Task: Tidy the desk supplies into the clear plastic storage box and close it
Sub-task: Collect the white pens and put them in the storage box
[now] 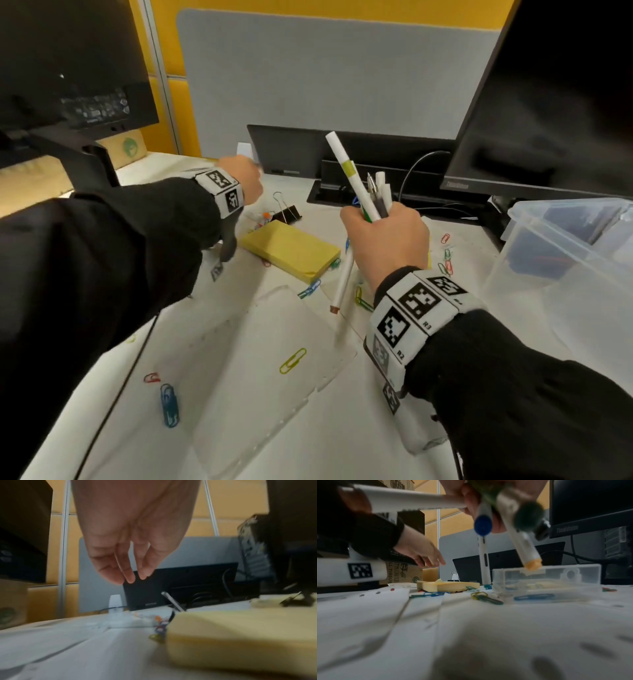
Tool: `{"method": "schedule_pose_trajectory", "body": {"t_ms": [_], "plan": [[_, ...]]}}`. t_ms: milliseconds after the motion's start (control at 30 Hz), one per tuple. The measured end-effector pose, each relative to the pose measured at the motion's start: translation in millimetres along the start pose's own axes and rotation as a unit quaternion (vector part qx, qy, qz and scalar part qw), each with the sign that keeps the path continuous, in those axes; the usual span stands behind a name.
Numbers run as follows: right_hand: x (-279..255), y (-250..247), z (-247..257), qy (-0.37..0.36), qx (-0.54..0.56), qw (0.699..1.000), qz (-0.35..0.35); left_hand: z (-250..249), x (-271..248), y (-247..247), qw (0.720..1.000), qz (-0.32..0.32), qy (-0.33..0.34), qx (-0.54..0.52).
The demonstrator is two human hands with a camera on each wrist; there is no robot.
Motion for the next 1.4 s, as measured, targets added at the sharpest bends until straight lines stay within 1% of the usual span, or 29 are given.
{"method": "schedule_pose_trajectory", "body": {"t_ms": [33, 100, 200, 233, 300, 367, 433, 500, 567, 633, 733, 800, 900, 1000, 1067, 1167, 1233, 1300, 1333, 1400], "plan": [[1.0, -1.2, -0.5, -0.001, 0.009, 1.000, -0.004, 2.7, 4.3, 6.1, 0.999, 0.031, 0.011, 0.028], [2.3, -2.5, -0.6, -0.007, 0.021, 1.000, -0.009, 4.7, 10.3, 20.4, 0.995, 0.086, 0.032, 0.041], [5.2, -3.6, -0.8, -0.021, 0.025, 0.999, -0.016, 3.8, 14.8, 41.1, 0.982, 0.153, 0.061, 0.096], [6.2, -3.8, -1.3, -0.022, 0.026, 0.999, -0.017, 3.8, 14.5, 44.3, 0.977, 0.171, 0.067, 0.108], [8.3, -4.2, -2.0, -0.024, 0.027, 0.999, -0.019, 3.5, 11.3, 48.1, 0.971, 0.203, 0.074, 0.101], [9.6, -4.6, -2.5, -0.024, 0.035, 0.999, -0.018, 5.1, 6.9, 49.3, 0.969, 0.218, 0.070, 0.093], [10.0, -5.1, -2.6, -0.026, 0.044, 0.999, -0.014, 9.2, 5.3, 46.8, 0.974, 0.197, 0.058, 0.099], [9.4, -5.4, -1.3, -0.033, 0.038, 0.999, -0.013, 14.5, 5.8, 42.1, 0.982, 0.156, 0.044, 0.096], [7.1, -5.4, 0.4, -0.038, 0.028, 0.999, -0.009, 20.4, 4.6, 36.6, 0.989, 0.119, 0.016, 0.089], [3.1, -3.2, 2.1, -0.041, 0.012, 0.999, 0.000, 25.5, 0.1, 33.8, 0.990, 0.109, -0.018, 0.092], [-3.7, 3.1, 6.0, -0.050, -0.008, 0.999, 0.008, 28.5, -4.1, 32.2, 0.989, 0.093, -0.038, 0.112], [-6.3, 7.1, 7.2, -0.056, -0.013, 0.998, 0.001, 29.1, -6.8, 30.5, 0.989, 0.081, -0.047, 0.116], [-4.4, 5.4, 6.1, -0.041, 0.001, 0.999, -0.024, 31.0, -12.2, 29.5, 0.990, 0.086, -0.061, 0.092], [-2.6, 0.9, 6.1, -0.051, 0.030, 0.998, -0.019, 33.7, -19.4, 30.9, 0.987, 0.121, -0.069, 0.081], [-5.7, 2.0, 8.7, -0.072, 0.033, 0.997, -0.008, 29.3, -26.4, 29.8, 0.979, 0.158, -0.056, 0.114], [-8.5, 3.8, 9.9, -0.099, 0.020, 0.995, -0.007, 22.7, -32.1, 31.6, 0.968, 0.191, -0.024, 0.159], [-8.4, 1.8, 9.2, -0.108, 0.021, 0.994, -0.018, 25.1, -37.0, 33.3, 0.967, 0.193, -0.038, 0.162], [-7.5, -1.8, 7.4, -0.111, 0.018, 0.993, -0.026, 26.2, -41.8, 32.9, 0.966, 0.193, -0.033, 0.168], [-6.7, -3.9, 6.4, -0.112, 0.015, 0.993, -0.029, 24.6, -43.8, 30.0, 0.971, 0.178, -0.031, 0.159], [-6.0, -8.8, 4.3, -0.114, 0.009, 0.993, -0.033, 16.8, -48.5, 18.2, 0.985, 0.128, -0.037, 0.108]]}}
Point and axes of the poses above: each hand's wrist, its own x-axis towards the middle knuckle, its own y-axis out of the palm, z = x × y, the point moved 4 cm from there along x, towards the middle knuckle, and after that the axes turned 12 degrees about y, right-handed, at the moved point
